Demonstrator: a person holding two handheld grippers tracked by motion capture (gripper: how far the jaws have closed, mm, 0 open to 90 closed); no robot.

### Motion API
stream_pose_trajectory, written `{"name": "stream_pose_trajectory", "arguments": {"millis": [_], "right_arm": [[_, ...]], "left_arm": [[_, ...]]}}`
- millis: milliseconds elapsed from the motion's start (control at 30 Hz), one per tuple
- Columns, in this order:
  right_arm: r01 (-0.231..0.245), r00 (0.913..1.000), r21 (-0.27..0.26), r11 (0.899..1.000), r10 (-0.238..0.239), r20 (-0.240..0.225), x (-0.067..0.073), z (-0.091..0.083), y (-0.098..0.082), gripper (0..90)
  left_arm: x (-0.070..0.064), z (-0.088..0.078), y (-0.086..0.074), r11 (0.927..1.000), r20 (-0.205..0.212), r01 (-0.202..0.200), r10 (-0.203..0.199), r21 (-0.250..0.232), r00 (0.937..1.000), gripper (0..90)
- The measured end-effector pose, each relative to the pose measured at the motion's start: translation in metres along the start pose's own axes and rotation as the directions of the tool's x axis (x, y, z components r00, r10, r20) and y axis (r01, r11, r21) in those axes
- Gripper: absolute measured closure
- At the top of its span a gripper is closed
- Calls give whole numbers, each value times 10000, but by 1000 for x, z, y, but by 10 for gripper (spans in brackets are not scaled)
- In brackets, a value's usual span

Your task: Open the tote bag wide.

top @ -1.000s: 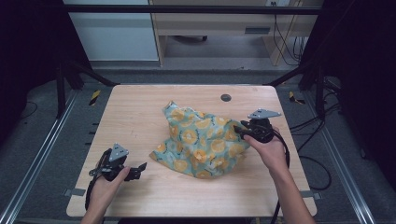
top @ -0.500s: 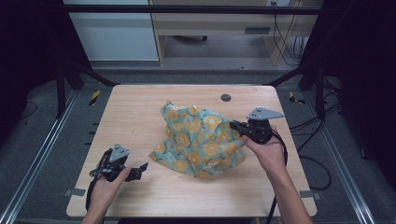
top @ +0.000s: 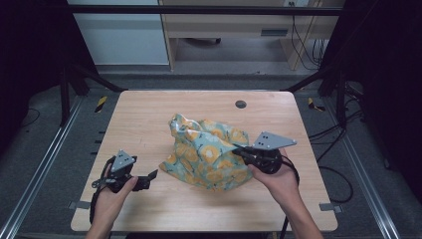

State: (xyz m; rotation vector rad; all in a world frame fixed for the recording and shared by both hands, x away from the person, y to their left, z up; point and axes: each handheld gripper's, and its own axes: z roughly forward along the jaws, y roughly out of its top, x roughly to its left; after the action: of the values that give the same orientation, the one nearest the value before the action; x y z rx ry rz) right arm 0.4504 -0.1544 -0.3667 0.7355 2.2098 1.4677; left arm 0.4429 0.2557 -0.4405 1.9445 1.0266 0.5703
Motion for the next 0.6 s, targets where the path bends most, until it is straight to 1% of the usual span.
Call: {"name": "stream_pose_trajectory", "arguments": {"millis": [67,100,167,200,267,333,400,467,500,600], "right_arm": [[38,9999,38,10000,-37,-105,5,1,-4,900],[21,9999,82,10000,-20,-128,6,2,-6,900],[43,9997,185,9998,-38,-254,9,4,-11,900],[38,9996,229,9997,-31,-291,11,5,-12,900],[48,9992,293,9996,-37,-392,13,7,-15,900],[52,9989,345,9994,-36,-469,15,10,-18,900],[74,9984,386,9992,-52,-559,17,12,-19,900],[150,9977,422,9990,-122,-662,20,13,-20,900],[180,9974,459,9988,-147,-709,22,14,-21,900],[338,9961,597,9976,-287,-833,29,17,-23,900]], "left_arm": [[-3,-3,6,9998,91,-216,216,-18,9997,72],[-5,-4,10,9997,100,-207,209,-158,9997,72],[-8,-5,18,9991,170,-338,343,-247,9993,74],[-9,-6,21,9990,197,-361,367,-266,9991,74],[-11,-6,30,9982,267,-559,565,-209,9980,74],[-12,-6,37,9974,204,-667,672,-258,9975,74],[-13,-6,46,9968,258,-762,769,-256,9967,75],[-14,-6,53,9965,294,-803,810,-250,9963,74],[-15,-6,58,9957,301,-897,905,-243,9954,74],[-17,-7,69,9942,272,-1022,1032,-345,9943,72]]}}
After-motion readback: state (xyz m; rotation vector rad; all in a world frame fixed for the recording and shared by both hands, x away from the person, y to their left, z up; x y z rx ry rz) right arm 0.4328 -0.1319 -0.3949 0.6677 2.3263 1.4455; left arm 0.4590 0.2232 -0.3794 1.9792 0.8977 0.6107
